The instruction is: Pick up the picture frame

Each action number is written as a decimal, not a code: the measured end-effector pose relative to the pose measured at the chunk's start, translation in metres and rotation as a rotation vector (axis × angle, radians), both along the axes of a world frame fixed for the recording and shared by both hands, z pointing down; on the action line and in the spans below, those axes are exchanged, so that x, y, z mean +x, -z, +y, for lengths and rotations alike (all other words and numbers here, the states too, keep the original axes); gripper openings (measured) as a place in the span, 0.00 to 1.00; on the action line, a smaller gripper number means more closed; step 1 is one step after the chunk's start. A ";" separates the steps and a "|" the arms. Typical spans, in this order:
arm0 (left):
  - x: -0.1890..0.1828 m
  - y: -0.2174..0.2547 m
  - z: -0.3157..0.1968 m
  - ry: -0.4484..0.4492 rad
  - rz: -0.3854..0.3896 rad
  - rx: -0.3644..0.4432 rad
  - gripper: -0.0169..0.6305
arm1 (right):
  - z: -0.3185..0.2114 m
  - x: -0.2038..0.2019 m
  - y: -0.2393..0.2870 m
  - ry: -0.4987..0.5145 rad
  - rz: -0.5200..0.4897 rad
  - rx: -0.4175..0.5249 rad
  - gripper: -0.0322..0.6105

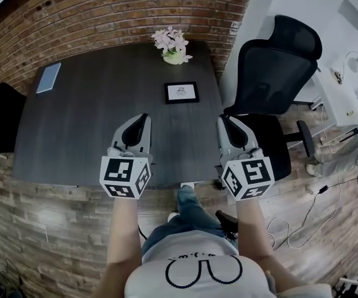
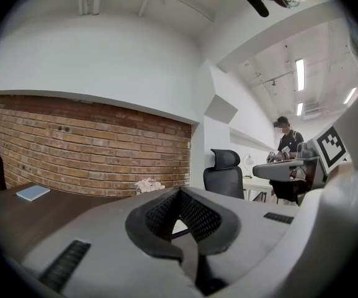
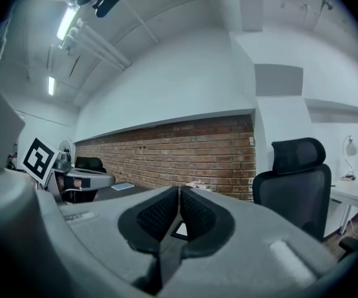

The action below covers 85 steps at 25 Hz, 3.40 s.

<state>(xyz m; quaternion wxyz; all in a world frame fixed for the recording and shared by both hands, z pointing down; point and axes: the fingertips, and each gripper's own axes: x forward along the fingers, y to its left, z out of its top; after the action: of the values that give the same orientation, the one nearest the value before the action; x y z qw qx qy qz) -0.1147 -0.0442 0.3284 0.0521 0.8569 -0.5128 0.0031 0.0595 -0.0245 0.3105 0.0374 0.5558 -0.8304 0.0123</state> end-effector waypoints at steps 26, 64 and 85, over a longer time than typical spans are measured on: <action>0.047 -0.100 -0.197 0.042 -0.053 -0.289 0.38 | -0.212 0.013 -0.105 0.192 0.038 -0.316 0.50; 0.057 -0.287 -0.276 0.137 -0.022 -0.837 0.15 | -0.290 0.013 -0.264 0.078 0.015 -0.663 0.37; 0.052 -0.288 -0.277 0.061 0.181 -0.950 0.13 | -0.301 -0.002 -0.279 0.201 -0.344 -0.911 0.37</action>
<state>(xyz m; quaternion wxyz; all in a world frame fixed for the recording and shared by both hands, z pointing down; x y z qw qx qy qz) -0.0628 -0.3210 0.6167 0.4821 0.7198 -0.4730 0.1606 0.0578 -0.3251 0.5899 0.1400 0.3902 -0.7843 0.4615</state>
